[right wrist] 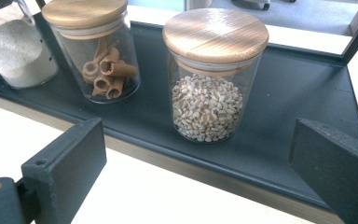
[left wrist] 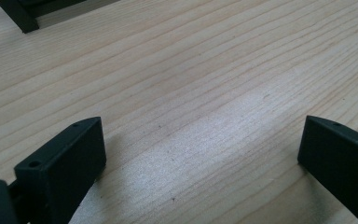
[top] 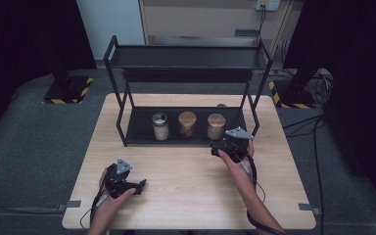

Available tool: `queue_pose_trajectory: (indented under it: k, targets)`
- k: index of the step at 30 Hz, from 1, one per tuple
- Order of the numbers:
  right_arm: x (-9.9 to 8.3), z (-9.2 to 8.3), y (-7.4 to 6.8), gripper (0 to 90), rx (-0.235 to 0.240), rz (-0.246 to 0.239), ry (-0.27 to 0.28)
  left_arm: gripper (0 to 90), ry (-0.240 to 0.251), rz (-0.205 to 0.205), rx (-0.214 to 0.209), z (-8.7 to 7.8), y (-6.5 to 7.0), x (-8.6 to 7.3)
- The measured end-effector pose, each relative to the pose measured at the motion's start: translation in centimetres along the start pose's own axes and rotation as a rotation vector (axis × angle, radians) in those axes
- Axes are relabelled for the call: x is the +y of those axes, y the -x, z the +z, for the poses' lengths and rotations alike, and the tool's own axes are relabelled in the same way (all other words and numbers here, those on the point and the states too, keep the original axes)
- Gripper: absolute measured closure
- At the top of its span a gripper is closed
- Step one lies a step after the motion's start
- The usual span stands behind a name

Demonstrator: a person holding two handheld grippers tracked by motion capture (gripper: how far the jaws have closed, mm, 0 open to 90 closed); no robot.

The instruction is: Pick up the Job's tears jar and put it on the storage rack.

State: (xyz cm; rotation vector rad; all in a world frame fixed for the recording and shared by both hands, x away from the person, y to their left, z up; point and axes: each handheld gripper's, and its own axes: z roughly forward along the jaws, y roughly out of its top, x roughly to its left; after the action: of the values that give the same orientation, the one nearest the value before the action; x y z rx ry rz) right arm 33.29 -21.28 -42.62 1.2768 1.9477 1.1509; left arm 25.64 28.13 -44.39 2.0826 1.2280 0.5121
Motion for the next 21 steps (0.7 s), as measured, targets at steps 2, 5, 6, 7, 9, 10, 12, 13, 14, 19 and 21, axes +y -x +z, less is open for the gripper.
queue_pose_trajectory:
  k: [2,5,6,7,9,10,12,13,14,19,21]
  targets:
    - [0.0,-0.2,0.0,4.3,0.001,-0.007,-0.004,0.0,0.000,0.000,0.000,0.0,0.0,0.0]
    - [-0.1,-0.4,0.0,4.3,0.006,-0.013,-0.004,0.0,0.000,0.000,0.000,0.0,0.0,0.0]
    - [-0.1,-0.5,-0.1,4.2,0.006,-0.018,-0.006,0.0,0.000,0.000,0.000,0.0,0.0,0.0]
    - [-0.2,-0.6,-0.1,4.2,0.008,-0.024,-0.007,0.0,0.000,0.000,0.000,0.0,0.0,0.0]
    - [-0.2,-0.8,-0.3,4.2,0.010,-0.036,-0.009,0.0,0.000,0.000,0.000,0.0,0.0,0.0]
    - [-0.2,-0.9,-0.3,4.2,0.013,-0.038,-0.010,0.0,0.000,0.000,0.000,0.0,0.0,0.0]
    - [-0.2,-1.0,-0.4,4.2,0.014,-0.045,-0.011,0.0,0.000,-0.001,0.000,0.0,0.0,0.0]
    - [-0.3,-1.1,-0.4,4.2,0.015,-0.046,-0.011,0.0,0.000,0.000,0.000,0.0,0.0,0.0]
    - [-0.3,-1.2,-0.4,4.2,0.017,-0.049,-0.012,0.0,0.000,0.000,0.000,0.0,0.0,0.0]
    - [-0.6,-1.5,-0.4,4.1,0.022,-0.051,-0.022,0.0,0.000,0.000,0.000,0.0,0.0,0.0]
    - [-0.7,-1.6,-0.4,4.1,0.025,-0.051,-0.025,0.0,0.000,0.000,0.000,0.0,0.0,0.0]
